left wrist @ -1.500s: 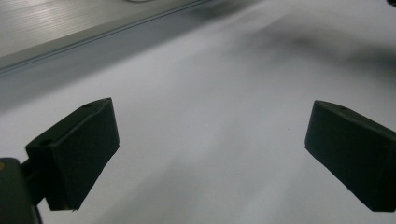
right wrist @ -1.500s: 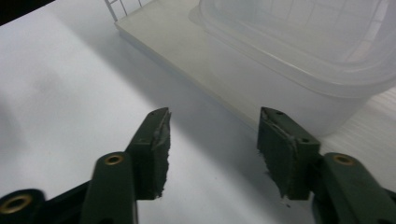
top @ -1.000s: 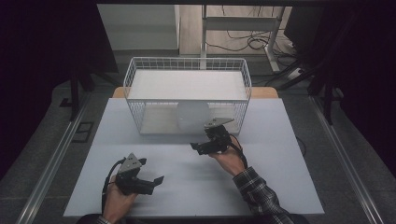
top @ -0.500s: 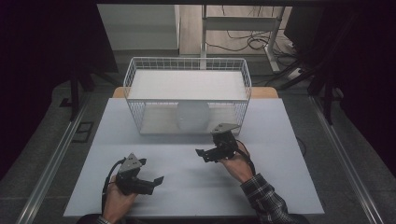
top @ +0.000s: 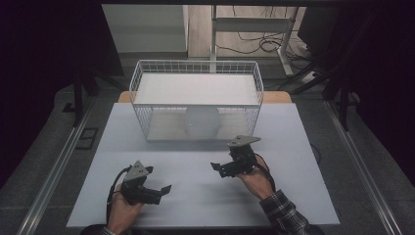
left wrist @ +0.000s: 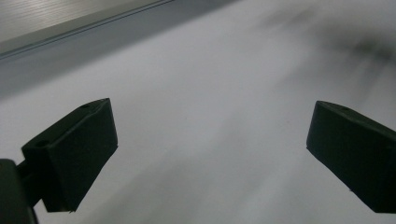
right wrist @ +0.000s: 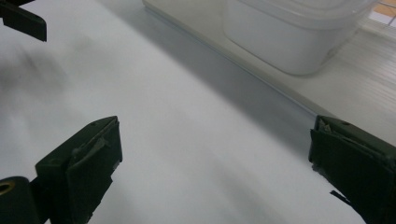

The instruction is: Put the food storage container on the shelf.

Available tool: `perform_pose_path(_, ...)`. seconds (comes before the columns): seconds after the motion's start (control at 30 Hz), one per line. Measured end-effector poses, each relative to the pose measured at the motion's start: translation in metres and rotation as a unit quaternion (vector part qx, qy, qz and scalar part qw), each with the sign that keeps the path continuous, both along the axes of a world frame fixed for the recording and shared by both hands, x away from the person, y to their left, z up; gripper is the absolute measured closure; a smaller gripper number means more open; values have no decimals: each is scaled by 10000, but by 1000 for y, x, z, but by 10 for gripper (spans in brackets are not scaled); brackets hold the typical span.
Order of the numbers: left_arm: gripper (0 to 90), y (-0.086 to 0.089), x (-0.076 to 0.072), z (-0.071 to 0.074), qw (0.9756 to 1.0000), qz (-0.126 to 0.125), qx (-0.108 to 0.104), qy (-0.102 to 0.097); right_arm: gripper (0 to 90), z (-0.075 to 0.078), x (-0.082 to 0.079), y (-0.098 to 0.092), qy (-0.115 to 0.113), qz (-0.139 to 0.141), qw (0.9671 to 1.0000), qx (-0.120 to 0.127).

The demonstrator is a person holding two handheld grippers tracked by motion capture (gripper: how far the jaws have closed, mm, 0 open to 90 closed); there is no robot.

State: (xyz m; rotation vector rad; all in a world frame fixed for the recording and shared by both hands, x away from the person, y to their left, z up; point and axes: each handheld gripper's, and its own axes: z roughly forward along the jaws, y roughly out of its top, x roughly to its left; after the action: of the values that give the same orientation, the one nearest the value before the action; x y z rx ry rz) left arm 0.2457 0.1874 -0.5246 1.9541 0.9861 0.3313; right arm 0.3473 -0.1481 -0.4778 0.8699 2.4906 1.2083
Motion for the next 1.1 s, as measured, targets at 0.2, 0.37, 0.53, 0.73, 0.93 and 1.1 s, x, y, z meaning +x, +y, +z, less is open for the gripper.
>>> perform_pose_path(0.2,16,0,0,0,10000,6,-6,11,19,1,-9,-14,-34,-79,10000,-22)
perform_pose_path(0.37,19,0,0,1,10000,-3,-6,37,17,2,-17,-26,-78,-127,9999,-77)
perform_pose_path(0.53,22,0,0,1,10000,-11,8,48,17,3,-21,-35,-102,-190,9997,-88)
perform_pose_path(0.73,23,0,0,1,10000,2,21,41,17,3,-29,-49,-100,-272,9996,-73)
perform_pose_path(0.93,23,0,0,1,10000,7,44,42,16,1,-36,-61,-100,-339,9994,-60)
perform_pose_path(1.1,22,1,0,1,10000,28,46,30,8,1,-43,-70,-155,-389,9991,-81)
